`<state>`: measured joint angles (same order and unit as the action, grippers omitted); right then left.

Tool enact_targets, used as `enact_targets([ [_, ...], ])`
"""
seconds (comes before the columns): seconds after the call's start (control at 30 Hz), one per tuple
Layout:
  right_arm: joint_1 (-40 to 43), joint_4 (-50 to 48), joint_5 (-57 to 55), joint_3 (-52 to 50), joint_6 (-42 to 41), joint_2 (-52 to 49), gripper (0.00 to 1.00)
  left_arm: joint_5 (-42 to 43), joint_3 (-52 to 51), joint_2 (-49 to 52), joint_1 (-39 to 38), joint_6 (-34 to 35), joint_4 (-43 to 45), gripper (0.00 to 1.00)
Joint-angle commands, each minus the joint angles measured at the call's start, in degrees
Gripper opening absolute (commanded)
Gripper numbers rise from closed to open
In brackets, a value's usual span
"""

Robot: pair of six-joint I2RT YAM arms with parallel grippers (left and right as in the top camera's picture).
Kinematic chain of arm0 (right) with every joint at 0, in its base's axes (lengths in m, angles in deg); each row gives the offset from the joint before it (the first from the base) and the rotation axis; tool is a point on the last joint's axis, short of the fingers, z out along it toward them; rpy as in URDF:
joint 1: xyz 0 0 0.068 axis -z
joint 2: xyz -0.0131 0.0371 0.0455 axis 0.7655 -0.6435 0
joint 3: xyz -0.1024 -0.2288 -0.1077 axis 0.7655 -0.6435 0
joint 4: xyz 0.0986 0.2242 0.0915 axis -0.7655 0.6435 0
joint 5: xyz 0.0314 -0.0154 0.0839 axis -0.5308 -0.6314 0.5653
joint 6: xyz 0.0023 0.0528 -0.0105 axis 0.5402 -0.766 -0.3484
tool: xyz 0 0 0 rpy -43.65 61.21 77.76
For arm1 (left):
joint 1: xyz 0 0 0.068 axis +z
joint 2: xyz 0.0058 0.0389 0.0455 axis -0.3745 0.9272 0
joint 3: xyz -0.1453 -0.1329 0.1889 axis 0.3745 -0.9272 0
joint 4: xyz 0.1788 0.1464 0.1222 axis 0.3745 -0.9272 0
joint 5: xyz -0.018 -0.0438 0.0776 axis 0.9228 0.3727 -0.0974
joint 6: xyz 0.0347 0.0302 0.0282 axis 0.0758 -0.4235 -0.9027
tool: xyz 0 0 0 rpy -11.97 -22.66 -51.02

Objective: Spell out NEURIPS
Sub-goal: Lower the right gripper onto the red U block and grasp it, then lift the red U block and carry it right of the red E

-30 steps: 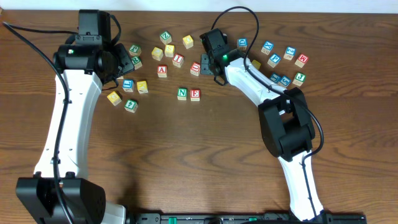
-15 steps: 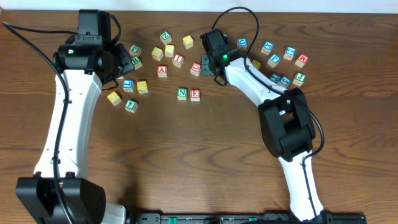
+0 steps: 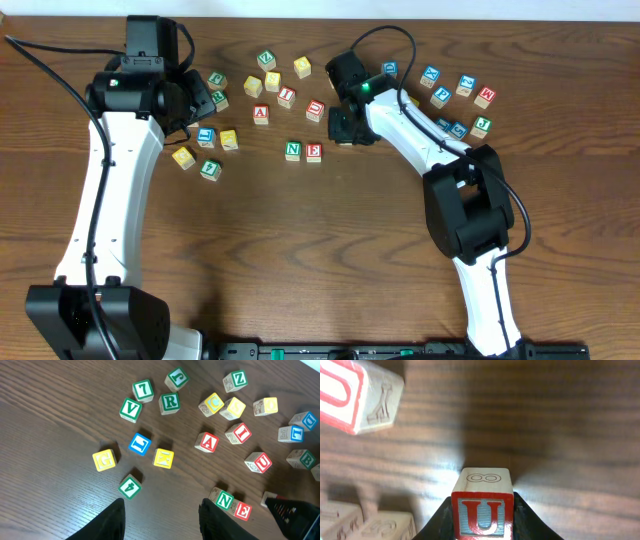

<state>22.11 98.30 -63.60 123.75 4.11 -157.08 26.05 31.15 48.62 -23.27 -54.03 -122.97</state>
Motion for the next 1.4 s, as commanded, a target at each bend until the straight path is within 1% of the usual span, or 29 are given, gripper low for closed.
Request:
enact_targets([
  [0.0, -0.2, 2.6, 3.3, -0.9, -0.2, -1.0, 0.25, -0.3, 0.0, 0.0, 0.1, -0.5, -0.2, 0.47],
  [0.2, -1.6, 3.8, 3.7, -0.9, 0.0, -1.0, 0.25, -0.3, 0.0, 0.0, 0.1, -0.5, -0.2, 0.47],
  [0.67, -4.4, 4.6, 3.7, -0.9, 0.9, -1.0, 0.3, -0.3, 0.0, 0.0, 0.1, -0.5, -0.2, 0.47],
  [0.77, -4.4, 4.6, 3.7, -0.9, 0.9, -1.0, 0.32, -0.3, 0.0, 0.0, 0.1, -0.5, -0.2, 0.48],
  [0.9, -4.1, 4.4, 3.6, -0.7, 0.9, -0.7, 0.38, -0.3, 0.0, 0.0, 0.1, -0.5, -0.1, 0.47],
  [1.03, -3.6, 3.7, 3.3, 0.1, 0.9, -0.3, 0.42, -0.3, 0.0, 0.0, 0.1, -0.5, -0.1, 0.47],
  [1.37, -3.5, 1.8, 1.5, 0.1, 1.3, -0.3, 0.41, -0.3, 0.0, 0.0, 0.1, -0.5, 0.2, 0.47],
])
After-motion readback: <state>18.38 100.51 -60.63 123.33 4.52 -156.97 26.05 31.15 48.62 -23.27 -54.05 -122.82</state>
